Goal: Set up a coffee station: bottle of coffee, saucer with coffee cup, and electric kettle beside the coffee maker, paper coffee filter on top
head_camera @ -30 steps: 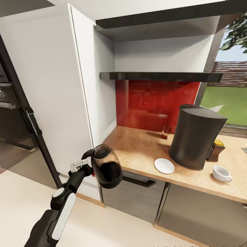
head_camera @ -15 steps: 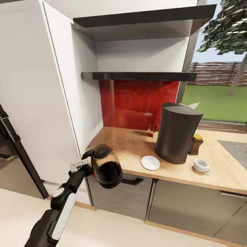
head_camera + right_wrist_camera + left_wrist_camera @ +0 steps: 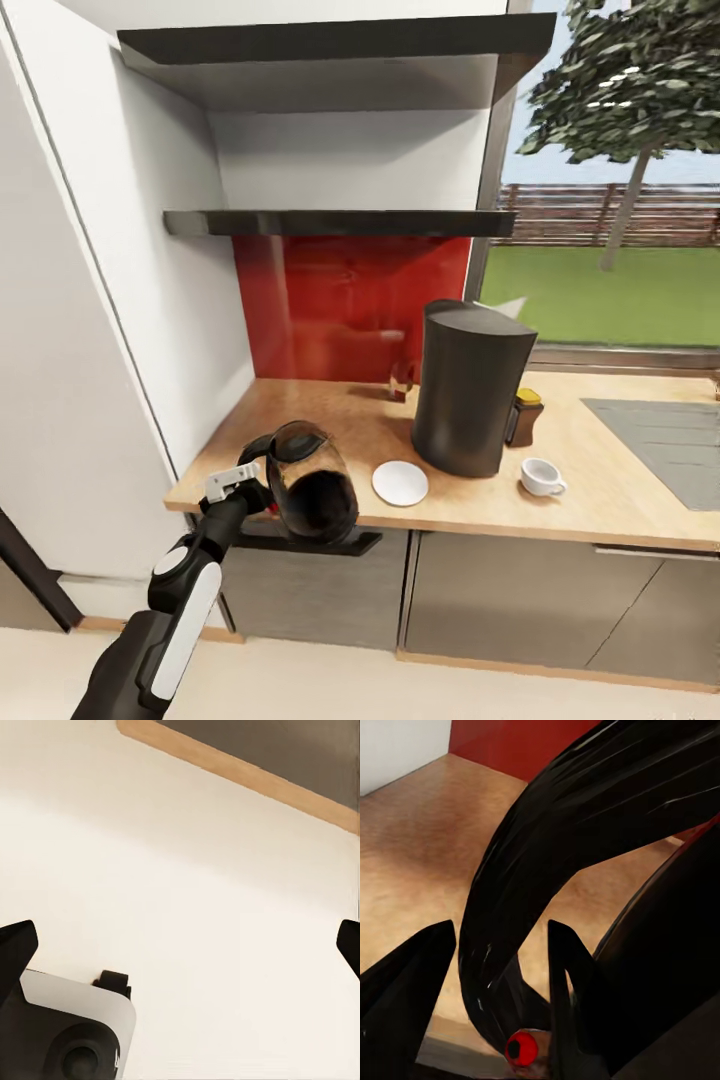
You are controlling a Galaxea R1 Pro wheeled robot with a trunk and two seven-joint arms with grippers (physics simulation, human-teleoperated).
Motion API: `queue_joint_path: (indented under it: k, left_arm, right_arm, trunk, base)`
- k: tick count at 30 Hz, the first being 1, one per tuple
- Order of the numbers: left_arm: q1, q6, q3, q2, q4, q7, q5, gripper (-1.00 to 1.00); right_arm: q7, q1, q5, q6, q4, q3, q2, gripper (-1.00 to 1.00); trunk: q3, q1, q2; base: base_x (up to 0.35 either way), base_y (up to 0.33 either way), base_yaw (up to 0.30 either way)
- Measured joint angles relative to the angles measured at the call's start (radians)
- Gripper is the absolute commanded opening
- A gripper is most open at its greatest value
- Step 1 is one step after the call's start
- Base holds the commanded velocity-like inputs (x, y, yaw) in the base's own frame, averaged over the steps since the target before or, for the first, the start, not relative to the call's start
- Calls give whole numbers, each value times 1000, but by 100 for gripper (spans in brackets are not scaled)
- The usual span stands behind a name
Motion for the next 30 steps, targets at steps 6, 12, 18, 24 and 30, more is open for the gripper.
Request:
queue_joint_path:
  k: [6,12,18,24,30]
  left_arm:
    - [-1,1,3,0,-5,2,-12,-100]
    - [-1,-2,1,1,-4,-1,4,-100]
    - [0,-3,1,1,-4,-1,7,-100]
    - [0,1,2,3,-8,-1,0,-100]
    - [-15,48,6,7,-12,-2,-1,-100]
  right_arm:
    - [0,0,0,0,0,0,0,100]
    - [0,0,0,-1,0,0,0,100]
    - [0,0,0,-2,0,1,0,100]
    - [-1,0,0,-2,0,0,-1,100]
    - [0,0,0,-1,1,4,-2,100]
  trunk:
    - [0,0,0]
    - [0,0,0]
    - [0,0,0]
    - [0,0,0]
    - [0,1,0]
  base:
    - [57,0,-268]
    - [272,14,-128]
    - [304,149,-3]
    - [206,144,0]
    - [5,4,0]
